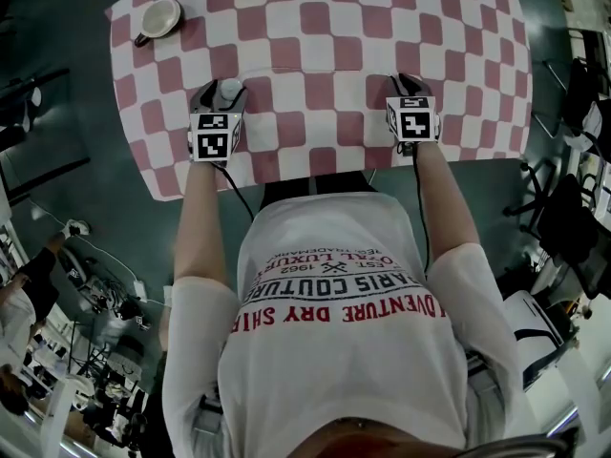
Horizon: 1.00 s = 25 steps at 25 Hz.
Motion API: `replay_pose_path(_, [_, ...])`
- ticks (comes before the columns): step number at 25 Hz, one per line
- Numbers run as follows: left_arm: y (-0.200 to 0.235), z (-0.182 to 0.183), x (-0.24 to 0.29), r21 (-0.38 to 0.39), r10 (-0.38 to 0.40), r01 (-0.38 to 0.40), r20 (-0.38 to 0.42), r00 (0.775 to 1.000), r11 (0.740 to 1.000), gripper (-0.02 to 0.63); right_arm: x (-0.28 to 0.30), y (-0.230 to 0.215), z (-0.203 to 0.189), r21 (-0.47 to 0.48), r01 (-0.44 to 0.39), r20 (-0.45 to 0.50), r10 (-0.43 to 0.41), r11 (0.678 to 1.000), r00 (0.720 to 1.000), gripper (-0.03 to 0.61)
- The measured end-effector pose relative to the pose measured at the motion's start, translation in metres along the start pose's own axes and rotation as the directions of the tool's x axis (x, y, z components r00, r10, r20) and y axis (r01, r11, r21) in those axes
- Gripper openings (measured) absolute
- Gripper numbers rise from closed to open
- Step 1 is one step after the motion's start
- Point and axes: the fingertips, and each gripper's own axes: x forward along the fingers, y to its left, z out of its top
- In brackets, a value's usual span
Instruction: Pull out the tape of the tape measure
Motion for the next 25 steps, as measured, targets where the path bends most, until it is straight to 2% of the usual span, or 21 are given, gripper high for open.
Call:
replay_pose_path(3, [0.002, 0.003, 0.000, 0.008, 0.011, -0.011, 0.012, 1.000, 1.000, 0.326, -0.001, -0.004, 0.003, 0.016, 0.009, 0.008, -0.009, 1.000, 1.000, 0.173])
replay_pose_path(4, [0.002, 0.006, -0.001, 0.009, 0.011, -0.011, 0.020, 1.000, 1.000, 0.334, -0.003, -0.004, 0.004, 0.023, 0.009, 0.014, -0.009, 1.000, 1.000, 0.184])
replay_pose_path(9, [-0.003, 0.026, -0.015, 0.009, 0.018, -0.019, 0.085, 0.996, 1.000, 0.337, -0.016, 0.001, 0.021, 0.030, 0.003, 0.068, -0.005, 1.000, 0.998, 0.193])
replay_pose_path(14, [-0.014, 0.050, -0.041, 0.028, 0.016, -0.021, 0.150, 0.989, 0.999, 0.333, -0.039, 0.018, 0.047, 0.020, -0.052, 0.149, 0.048, 0.998, 0.988, 0.190])
replay_pose_path(16, [-0.018, 0.061, -0.052, 0.032, 0.015, -0.021, 0.177, 0.984, 0.999, 0.262, -0.050, 0.026, 0.061, 0.014, -0.076, 0.191, 0.072, 0.997, 0.979, 0.168])
replay_pose_path(19, [-0.023, 0.079, -0.069, 0.041, 0.023, -0.033, 0.224, 0.974, 0.999, 0.210, -0.067, 0.034, 0.081, 0.001, -0.095, 0.255, 0.091, 0.996, 0.963, 0.132])
replay_pose_path(22, [-0.026, 0.096, -0.088, 0.036, 0.034, -0.046, 0.275, 0.961, 0.998, 0.118, -0.084, 0.038, 0.098, -0.011, -0.088, 0.312, 0.087, 0.996, 0.946, 0.053])
replay_pose_path(25, [-0.026, 0.115, -0.102, 0.049, 0.037, -0.056, 0.326, 0.945, 0.997, 0.054, -0.099, 0.042, 0.117, -0.032, -0.088, 0.372, 0.093, 0.996, 0.924, 0.042])
